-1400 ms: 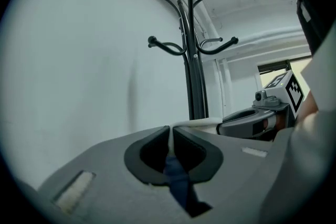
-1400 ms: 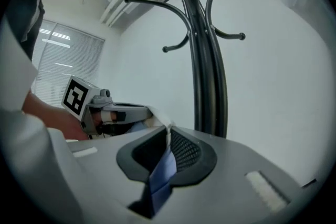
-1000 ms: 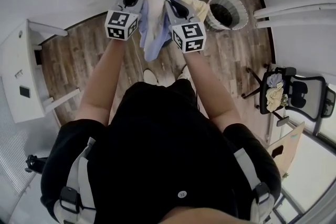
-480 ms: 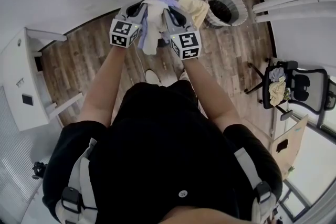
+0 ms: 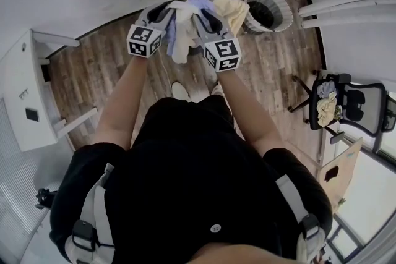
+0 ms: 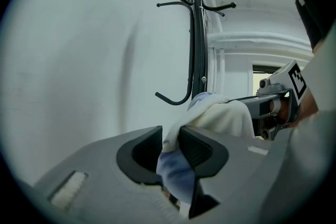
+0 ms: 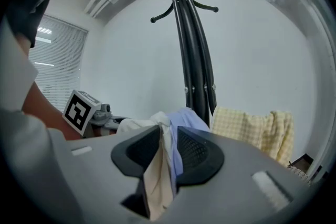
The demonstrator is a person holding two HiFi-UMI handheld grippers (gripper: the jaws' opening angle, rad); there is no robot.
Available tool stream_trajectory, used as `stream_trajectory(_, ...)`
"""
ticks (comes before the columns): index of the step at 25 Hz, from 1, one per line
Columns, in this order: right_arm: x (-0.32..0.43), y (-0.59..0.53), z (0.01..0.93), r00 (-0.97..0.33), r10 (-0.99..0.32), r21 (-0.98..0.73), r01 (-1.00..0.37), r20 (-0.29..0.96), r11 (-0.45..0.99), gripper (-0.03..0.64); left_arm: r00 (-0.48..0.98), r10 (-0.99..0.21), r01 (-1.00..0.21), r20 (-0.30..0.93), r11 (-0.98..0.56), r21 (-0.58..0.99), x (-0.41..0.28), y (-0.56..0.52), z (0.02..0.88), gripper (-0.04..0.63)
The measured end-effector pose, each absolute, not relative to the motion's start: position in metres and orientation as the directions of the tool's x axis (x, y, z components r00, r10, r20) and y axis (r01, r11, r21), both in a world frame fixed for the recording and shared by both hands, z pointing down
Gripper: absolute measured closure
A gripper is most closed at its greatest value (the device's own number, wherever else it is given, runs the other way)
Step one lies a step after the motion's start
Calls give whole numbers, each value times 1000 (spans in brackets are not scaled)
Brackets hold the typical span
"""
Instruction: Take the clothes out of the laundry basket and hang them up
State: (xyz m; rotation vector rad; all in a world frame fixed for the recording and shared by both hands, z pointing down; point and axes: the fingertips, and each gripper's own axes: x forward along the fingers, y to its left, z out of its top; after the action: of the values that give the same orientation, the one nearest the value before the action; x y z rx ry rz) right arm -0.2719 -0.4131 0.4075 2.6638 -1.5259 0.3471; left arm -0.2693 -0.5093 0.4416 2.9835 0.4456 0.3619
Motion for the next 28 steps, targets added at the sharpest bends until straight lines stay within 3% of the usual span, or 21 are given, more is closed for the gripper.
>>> stream_trajectory(13, -293, -402, 399, 401, -885, -57, -904, 234, -425, 468, 943, 200, 166, 267, -975, 146, -331, -525, 438, 446)
stream_trajectory(18, -304, -382, 380, 317, -924, -42, -942, 214, -333, 486, 966, 122, 99, 230, -989, 111, -354, -509, 404, 448)
stream_trajectory(23, -321, -341, 348, 188, -963, -19, -981, 191, -195, 521, 979, 106, 100, 175, -994, 47, -375, -456, 361, 503)
stream_trajectory(28, -337, -295, 304, 66, -988, 8, -998, 141, -66, 617, 987, 96, 90, 130, -994, 54, -397, -391, 320, 598)
